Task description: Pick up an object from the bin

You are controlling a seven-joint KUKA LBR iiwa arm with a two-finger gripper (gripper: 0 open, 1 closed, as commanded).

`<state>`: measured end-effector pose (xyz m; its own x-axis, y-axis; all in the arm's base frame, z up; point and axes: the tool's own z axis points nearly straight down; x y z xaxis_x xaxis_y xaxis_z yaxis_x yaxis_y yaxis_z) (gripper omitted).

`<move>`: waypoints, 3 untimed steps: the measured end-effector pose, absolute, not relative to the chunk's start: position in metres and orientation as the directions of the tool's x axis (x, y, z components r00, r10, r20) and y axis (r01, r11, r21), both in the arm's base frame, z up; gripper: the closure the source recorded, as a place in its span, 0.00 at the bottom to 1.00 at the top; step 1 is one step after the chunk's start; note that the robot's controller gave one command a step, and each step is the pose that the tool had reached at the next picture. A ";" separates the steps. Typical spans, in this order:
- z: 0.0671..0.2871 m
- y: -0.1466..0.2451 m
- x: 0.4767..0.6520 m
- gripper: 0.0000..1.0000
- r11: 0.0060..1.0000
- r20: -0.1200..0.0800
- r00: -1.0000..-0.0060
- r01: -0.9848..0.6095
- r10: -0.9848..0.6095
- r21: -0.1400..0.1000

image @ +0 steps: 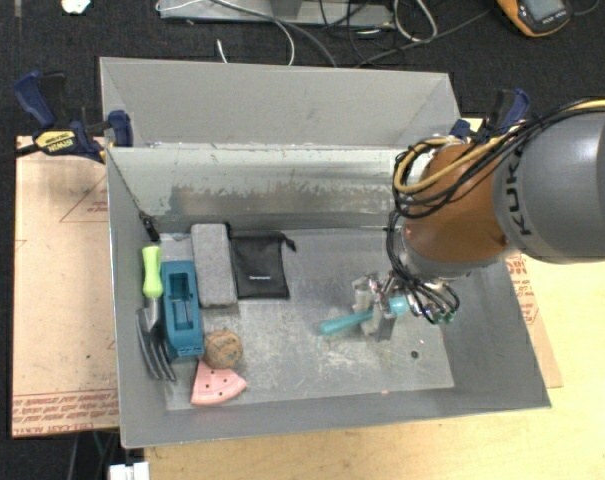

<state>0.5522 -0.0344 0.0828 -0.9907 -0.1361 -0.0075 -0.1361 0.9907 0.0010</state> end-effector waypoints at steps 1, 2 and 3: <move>0.147 -0.039 0.548 1.00 0.991 -0.004 -0.991 -0.133 -0.133 0.002; 0.172 -0.043 0.542 1.00 0.998 -0.002 -0.998 -0.067 -0.067 0.004; 0.243 -0.040 0.534 1.00 0.993 -0.003 -0.993 -0.116 -0.116 0.003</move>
Offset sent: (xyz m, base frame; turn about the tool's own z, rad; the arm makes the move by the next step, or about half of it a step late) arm -0.0118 -0.0087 0.0885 0.0690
